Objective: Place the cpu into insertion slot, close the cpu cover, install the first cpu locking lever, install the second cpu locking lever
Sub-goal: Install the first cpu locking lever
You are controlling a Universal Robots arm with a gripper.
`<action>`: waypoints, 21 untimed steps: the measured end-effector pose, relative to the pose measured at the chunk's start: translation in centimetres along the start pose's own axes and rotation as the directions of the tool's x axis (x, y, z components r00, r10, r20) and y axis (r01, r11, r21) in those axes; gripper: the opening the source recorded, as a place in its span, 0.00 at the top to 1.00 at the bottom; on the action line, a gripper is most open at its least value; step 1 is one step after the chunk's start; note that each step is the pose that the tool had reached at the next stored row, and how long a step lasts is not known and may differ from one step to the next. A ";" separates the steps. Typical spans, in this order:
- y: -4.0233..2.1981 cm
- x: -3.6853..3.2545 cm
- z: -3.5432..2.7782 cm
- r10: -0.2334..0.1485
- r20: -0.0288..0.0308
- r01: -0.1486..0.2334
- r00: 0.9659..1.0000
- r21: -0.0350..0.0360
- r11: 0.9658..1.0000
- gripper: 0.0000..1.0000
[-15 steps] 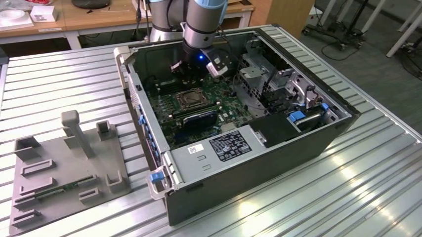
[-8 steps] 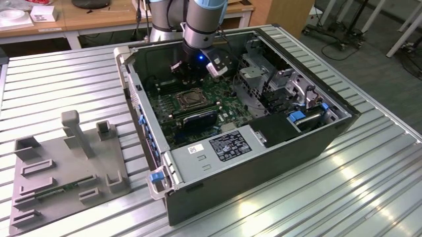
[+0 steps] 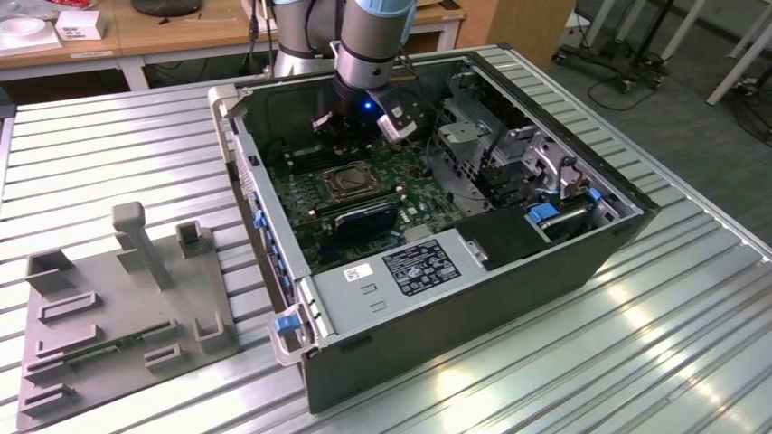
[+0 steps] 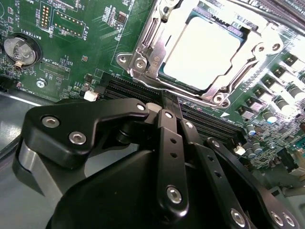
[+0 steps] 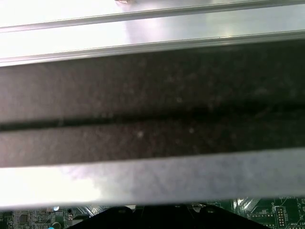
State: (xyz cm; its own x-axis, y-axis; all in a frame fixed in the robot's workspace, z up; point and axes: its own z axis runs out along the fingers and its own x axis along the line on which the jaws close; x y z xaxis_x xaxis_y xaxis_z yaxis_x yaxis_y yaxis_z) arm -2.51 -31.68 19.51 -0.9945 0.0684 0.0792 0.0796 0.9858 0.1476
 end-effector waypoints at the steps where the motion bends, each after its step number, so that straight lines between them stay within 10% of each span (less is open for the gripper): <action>1: 0.00 0.00 0.00 0.000 0.000 0.000 1.000 0.000 1.000 0.89; 21: -0.21 -0.12 -0.08 0.000 0.000 0.000 1.000 -0.002 1.000 0.89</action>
State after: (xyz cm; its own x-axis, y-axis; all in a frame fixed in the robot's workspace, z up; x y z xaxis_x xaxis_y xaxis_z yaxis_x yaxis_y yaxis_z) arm -2.39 -31.91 19.54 -0.9945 0.0685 0.0794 0.0798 0.9856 0.1493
